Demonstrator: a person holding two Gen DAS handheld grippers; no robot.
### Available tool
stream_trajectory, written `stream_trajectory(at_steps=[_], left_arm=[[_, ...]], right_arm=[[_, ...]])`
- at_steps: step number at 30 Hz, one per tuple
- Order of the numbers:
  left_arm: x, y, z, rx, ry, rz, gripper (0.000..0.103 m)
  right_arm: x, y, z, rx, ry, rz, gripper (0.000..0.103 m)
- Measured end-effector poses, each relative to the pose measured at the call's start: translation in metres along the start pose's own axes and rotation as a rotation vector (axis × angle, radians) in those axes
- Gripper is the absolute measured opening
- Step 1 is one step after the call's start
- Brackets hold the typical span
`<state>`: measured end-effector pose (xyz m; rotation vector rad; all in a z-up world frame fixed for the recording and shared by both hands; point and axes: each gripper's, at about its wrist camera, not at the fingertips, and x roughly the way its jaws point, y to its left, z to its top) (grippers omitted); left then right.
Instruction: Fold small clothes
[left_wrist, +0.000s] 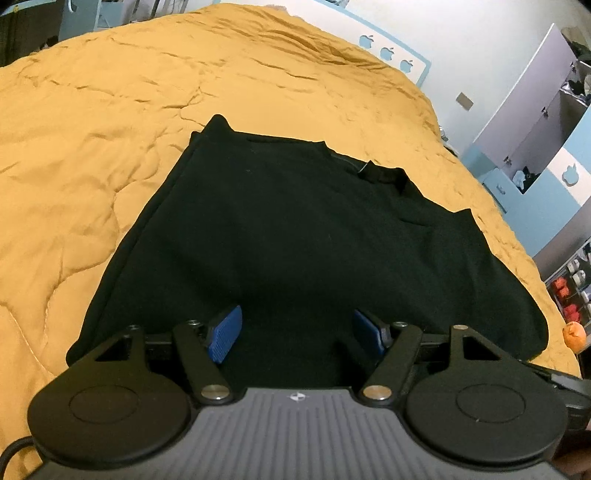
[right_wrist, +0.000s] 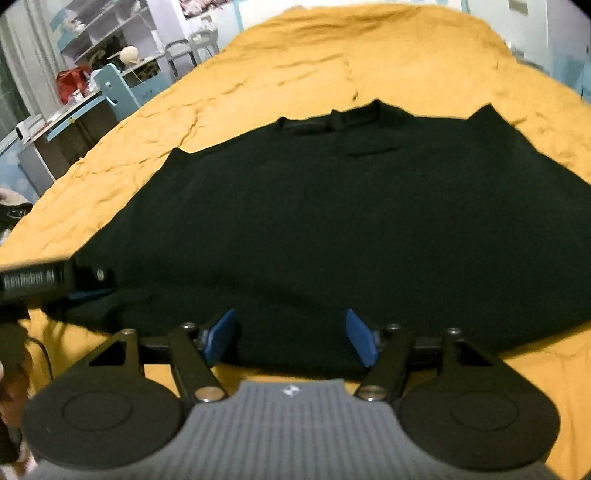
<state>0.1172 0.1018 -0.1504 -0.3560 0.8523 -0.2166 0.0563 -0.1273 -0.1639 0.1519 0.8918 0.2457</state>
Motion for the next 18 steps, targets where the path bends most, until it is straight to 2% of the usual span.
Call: stream_trajectory(at_steps=[6,9,11,12,15,16,18], left_arm=[[0.005,-0.005,-0.008,0.078,-0.018,0.024,0.08],[-0.003,-0.003,-0.004,0.038,-0.031,0.006,0.077],[-0.016,0.001,0.003,0.025,-0.032,-0.035,0.075],[-0.024,0.003,0.006,0.02,-0.038,-0.038,0.075],[-0.052,0.016,0.015,0.018,-0.08,-0.005,0.076],[-0.061,0.022,0.018,0.006,-0.087,0.015,0.076],[-0.076,0.037,0.021,-0.034,-0.095,0.052,0.076]], right_arm=[[0.003,-0.001,-0.011,0.002,-0.046,0.005,0.066],[0.003,-0.005,-0.014,0.009,-0.064,0.021,0.066],[0.0,-0.009,-0.008,0.041,-0.063,0.04,0.068],[-0.006,-0.008,-0.005,0.052,-0.069,0.065,0.069],[-0.029,0.001,0.0,0.052,-0.123,0.234,0.071],[-0.033,0.01,0.002,0.024,-0.128,0.263,0.072],[-0.033,0.032,0.002,-0.07,-0.13,0.263,0.073]])
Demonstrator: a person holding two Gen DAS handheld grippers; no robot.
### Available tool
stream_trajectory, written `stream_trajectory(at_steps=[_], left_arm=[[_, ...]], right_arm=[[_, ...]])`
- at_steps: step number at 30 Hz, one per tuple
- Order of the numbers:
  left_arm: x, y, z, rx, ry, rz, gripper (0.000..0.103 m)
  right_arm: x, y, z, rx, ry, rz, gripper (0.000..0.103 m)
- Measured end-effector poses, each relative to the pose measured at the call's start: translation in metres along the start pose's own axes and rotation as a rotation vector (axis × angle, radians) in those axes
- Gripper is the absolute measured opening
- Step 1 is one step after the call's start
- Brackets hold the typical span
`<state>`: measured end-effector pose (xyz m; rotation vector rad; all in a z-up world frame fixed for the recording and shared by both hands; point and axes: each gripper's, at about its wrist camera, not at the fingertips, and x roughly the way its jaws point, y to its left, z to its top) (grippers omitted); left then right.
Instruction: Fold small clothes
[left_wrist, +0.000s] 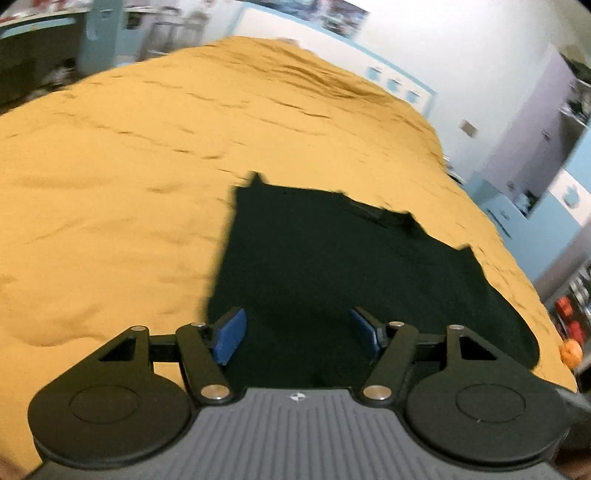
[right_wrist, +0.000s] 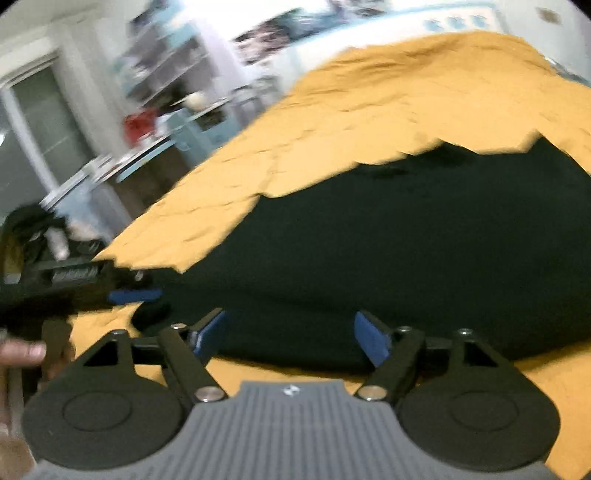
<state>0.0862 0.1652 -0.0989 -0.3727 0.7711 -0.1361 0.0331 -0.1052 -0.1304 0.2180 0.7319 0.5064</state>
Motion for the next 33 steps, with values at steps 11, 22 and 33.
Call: stream_trajectory(at_steps=[11,22,33], left_arm=[[-0.03,0.066,-0.006,-0.168,-0.018,0.065,0.076],[-0.008,0.087,0.023,-0.197,-0.033,-0.028,0.076],[0.05,0.097,0.078,-0.216,0.043,-0.311,0.076]], right_arm=[[0.078,0.119,-0.021,-0.642,0.106,-0.036,0.073],[0.131,0.159,-0.021,-0.723,0.064,-0.081,0.079],[0.137,0.179,-0.034,-0.857,-0.018,-0.222,0.078]])
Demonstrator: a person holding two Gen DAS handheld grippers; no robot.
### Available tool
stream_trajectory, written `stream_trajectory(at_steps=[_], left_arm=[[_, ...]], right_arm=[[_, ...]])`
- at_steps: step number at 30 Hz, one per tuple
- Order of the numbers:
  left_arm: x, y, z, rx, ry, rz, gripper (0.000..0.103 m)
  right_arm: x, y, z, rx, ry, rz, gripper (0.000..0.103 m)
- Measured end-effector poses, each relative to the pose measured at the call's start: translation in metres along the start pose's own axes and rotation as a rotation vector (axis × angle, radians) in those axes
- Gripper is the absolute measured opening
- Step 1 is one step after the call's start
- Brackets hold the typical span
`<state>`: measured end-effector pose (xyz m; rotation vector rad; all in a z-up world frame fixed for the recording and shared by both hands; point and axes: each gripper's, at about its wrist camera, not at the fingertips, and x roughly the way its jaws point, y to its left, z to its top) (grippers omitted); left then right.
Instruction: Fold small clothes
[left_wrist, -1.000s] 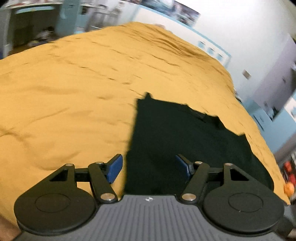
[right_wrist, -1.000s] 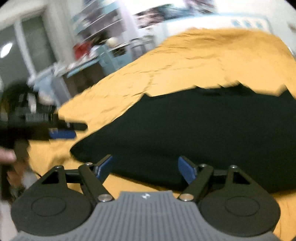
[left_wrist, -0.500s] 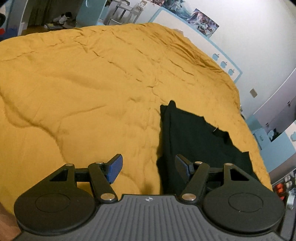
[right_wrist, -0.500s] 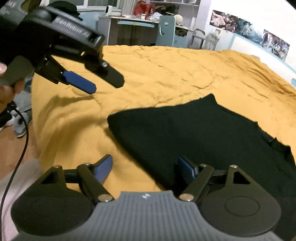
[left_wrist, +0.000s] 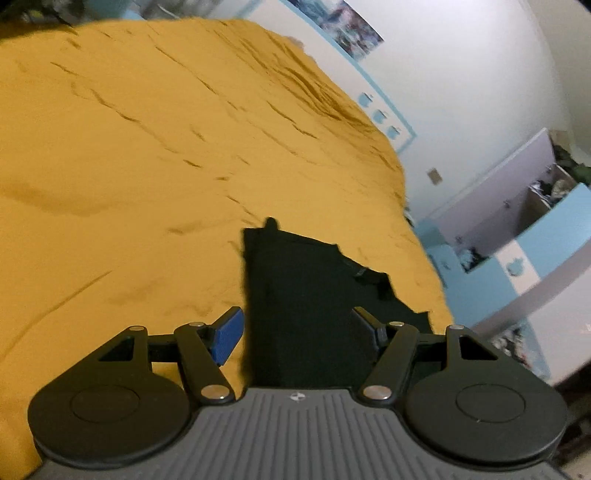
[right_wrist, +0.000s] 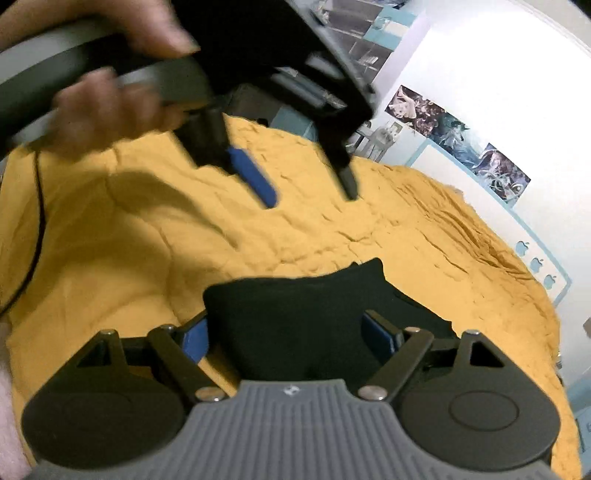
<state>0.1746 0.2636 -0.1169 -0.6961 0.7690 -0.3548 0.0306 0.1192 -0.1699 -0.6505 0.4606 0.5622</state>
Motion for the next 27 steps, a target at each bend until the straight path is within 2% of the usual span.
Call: stream_trajectory(at_steps=[5,9,13,17,24,27], left_arm=[[0.047,0.008,0.018,-0.008,0.114,-0.065,0.076],[0.09,0.017,0.027,-0.033,0.195,-0.04,0.076],[0.133,0.035,0.033,-0.07,0.314,-0.008,0.074],[0.154,0.043,0.042,-0.133,0.309,-0.056,0.074],[0.193,0.055,0.063,-0.23,0.297,-0.078,0.074],[0.203,0.06,0.065,-0.267,0.285,-0.084,0.074]], right_arm=[[-0.001,-0.019,-0.004,0.063,0.051,0.043,0.078],[0.007,-0.015,0.0,0.036,0.032,0.028,0.078],[0.015,-0.014,0.009,0.015,0.006,0.018,0.079],[0.016,-0.014,0.009,0.024,-0.008,0.017,0.079],[0.017,-0.02,0.006,0.05,-0.023,0.039,0.079],[0.021,-0.021,0.006,0.044,-0.033,0.044,0.072]])
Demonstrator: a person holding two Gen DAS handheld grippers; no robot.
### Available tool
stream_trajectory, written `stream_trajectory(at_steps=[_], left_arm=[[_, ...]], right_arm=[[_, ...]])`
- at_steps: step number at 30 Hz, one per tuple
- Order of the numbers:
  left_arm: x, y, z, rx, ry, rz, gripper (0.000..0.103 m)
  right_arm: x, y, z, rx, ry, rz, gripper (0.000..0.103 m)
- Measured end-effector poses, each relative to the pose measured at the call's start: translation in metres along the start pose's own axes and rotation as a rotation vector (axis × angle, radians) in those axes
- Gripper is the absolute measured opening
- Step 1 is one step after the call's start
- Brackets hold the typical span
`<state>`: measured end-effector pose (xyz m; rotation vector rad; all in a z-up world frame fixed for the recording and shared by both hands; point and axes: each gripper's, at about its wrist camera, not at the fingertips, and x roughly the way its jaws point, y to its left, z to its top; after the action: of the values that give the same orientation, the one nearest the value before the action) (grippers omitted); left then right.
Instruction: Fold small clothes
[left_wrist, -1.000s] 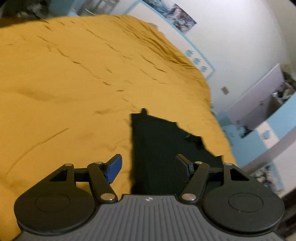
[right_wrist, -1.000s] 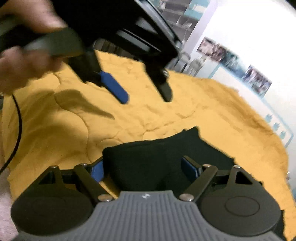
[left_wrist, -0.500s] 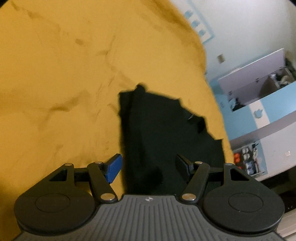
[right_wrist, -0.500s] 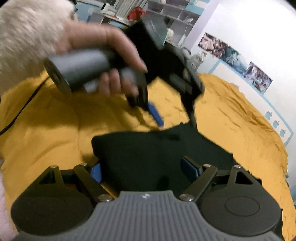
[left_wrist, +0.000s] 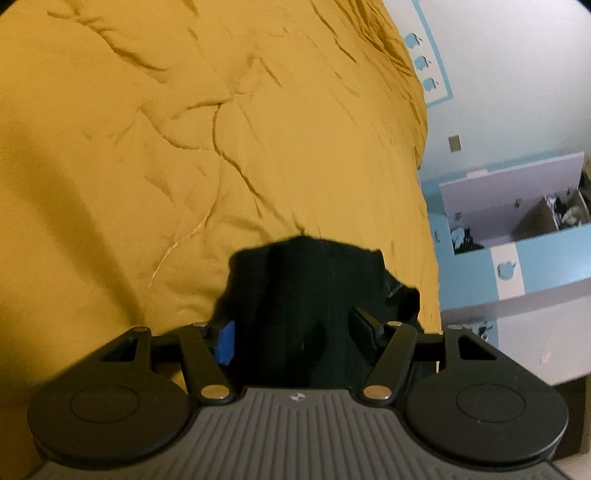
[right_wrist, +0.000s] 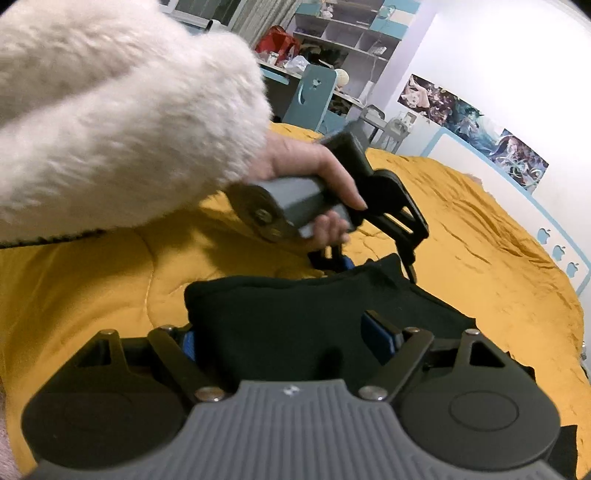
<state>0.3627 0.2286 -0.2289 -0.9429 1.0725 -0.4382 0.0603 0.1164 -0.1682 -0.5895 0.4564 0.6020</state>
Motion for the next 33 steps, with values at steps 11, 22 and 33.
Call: stream_trajectory(at_steps=[11,22,33], left_arm=[[0.007,0.007,0.004,-0.052,-0.005,0.013,0.023],[-0.007,-0.051,-0.003,0.008,-0.081,0.056,0.02],[0.046,-0.163,-0.011,0.133,-0.085,0.13,0.019]], right_arm=[[0.005,-0.003,0.0,0.111,0.021,0.056,0.013],[-0.021,-0.075,-0.005,0.461,-0.031,0.119,0.0],[-0.093,-0.179,-0.062,0.787,-0.107,-0.073,0.0]])
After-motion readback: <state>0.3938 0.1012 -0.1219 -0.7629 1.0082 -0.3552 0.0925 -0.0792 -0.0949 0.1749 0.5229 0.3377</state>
